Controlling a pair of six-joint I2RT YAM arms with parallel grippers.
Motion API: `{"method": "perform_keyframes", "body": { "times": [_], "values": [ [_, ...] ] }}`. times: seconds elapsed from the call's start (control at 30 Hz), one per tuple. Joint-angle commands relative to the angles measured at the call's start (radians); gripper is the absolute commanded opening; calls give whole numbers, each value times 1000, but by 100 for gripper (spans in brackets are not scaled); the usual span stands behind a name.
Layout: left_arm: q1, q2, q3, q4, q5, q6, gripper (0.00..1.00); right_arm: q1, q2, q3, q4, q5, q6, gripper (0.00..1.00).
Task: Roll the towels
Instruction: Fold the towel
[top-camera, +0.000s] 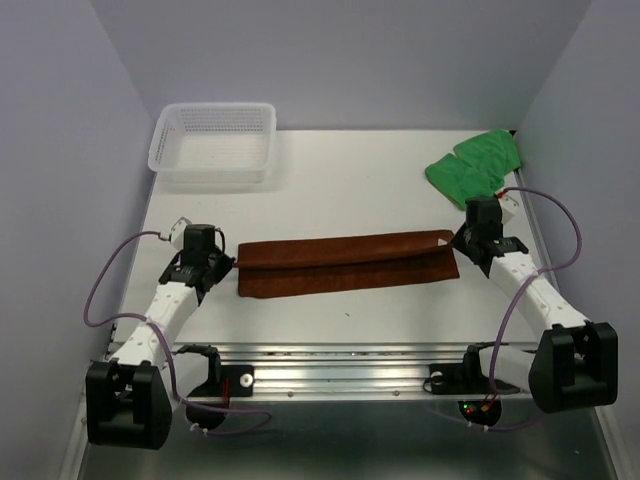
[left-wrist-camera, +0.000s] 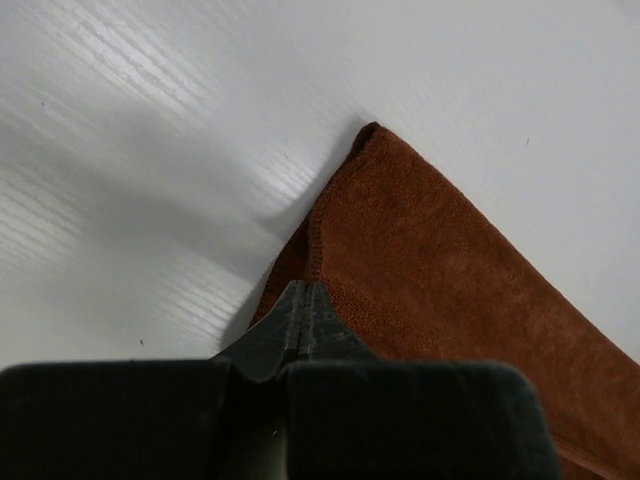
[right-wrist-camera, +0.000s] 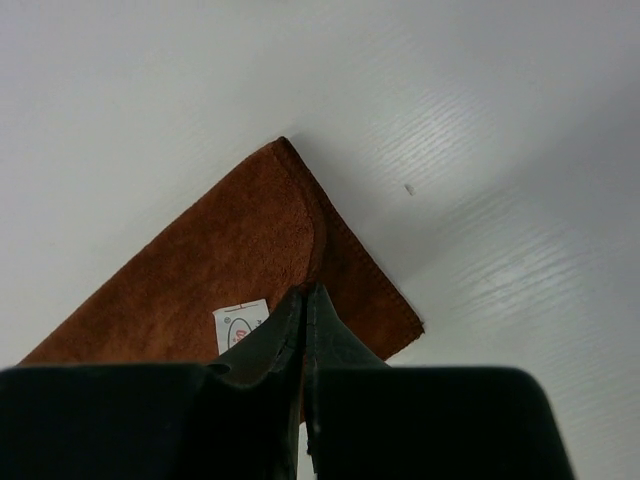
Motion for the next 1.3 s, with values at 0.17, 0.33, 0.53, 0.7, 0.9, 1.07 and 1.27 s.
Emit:
{"method": "perform_keyframes", "body": {
  "times": [0.17,0.33,0.53,0.7,0.9,1.07,1.27],
  "values": [
    [-11,-86,-64,-36,37,-6,0,-11,-89,-19,-56,57,5,1],
    [-22,-105,-64,-53,34,-15,0,-11,-119,-37,-76,51,9,1],
    [-36,-73,-83,-33,37,-20,0,-11,-135,-65,-87,55,14,1],
    [-48,-25,-100,-21,31,-21,0,-11,-125,-115,-88,71,41,1],
    [-52,18,-112,-15,24,-23,0,-11,-99,-145,-88,63,58,1],
    [-54,41,-107,-15,22,-23,0,-11,-83,-151,-88,78,68,1],
    [-60,30,-112,-18,34,-24,24,-11,-53,-163,-85,80,77,21]
  ]
}}
